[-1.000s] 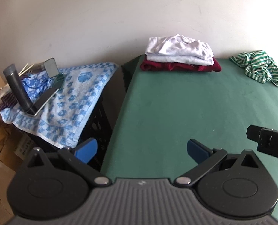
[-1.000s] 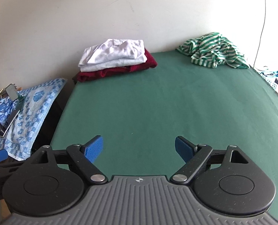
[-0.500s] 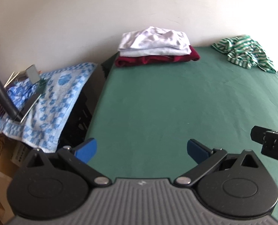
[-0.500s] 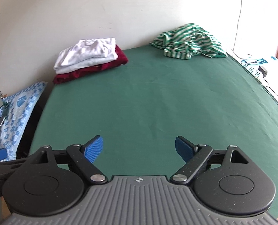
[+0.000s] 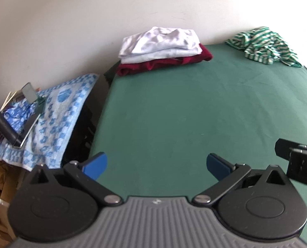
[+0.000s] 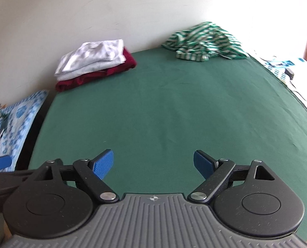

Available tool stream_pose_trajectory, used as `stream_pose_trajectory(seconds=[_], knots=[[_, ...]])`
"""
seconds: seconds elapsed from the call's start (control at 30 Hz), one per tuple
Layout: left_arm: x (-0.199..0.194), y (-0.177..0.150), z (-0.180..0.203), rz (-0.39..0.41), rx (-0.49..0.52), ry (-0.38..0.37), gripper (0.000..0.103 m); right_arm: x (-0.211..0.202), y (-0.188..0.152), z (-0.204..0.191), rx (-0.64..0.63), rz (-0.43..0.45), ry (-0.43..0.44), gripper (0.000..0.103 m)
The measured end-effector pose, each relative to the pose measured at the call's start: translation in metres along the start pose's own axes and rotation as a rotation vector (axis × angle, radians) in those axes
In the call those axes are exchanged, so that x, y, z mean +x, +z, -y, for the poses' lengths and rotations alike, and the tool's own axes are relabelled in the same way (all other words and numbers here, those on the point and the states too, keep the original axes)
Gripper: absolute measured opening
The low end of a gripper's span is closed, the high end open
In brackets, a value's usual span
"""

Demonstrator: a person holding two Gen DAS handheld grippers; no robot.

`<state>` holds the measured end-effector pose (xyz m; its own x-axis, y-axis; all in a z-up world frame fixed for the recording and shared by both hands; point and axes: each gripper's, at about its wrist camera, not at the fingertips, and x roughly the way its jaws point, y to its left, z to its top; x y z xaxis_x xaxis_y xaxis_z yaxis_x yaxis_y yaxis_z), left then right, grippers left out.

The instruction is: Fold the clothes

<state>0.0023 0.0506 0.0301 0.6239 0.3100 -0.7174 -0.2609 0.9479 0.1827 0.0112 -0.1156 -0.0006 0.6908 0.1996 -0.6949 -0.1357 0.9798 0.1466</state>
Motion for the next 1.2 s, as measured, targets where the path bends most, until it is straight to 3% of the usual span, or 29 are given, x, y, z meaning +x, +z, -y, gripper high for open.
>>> stream_pose_trajectory(seconds=[0.6, 1.2], knots=[[0.015, -0.013, -0.060, -0.030, -0.113, 0.094, 0.102, 0.019, 0.002, -0.064, -0.151, -0.027, 0.109, 0.087], [0.012, -0.010, -0.064, 0.024, -0.140, 0.026, 0.102, 0.017, 0.002, -0.063, -0.142, -0.004, 0.079, 0.087]])
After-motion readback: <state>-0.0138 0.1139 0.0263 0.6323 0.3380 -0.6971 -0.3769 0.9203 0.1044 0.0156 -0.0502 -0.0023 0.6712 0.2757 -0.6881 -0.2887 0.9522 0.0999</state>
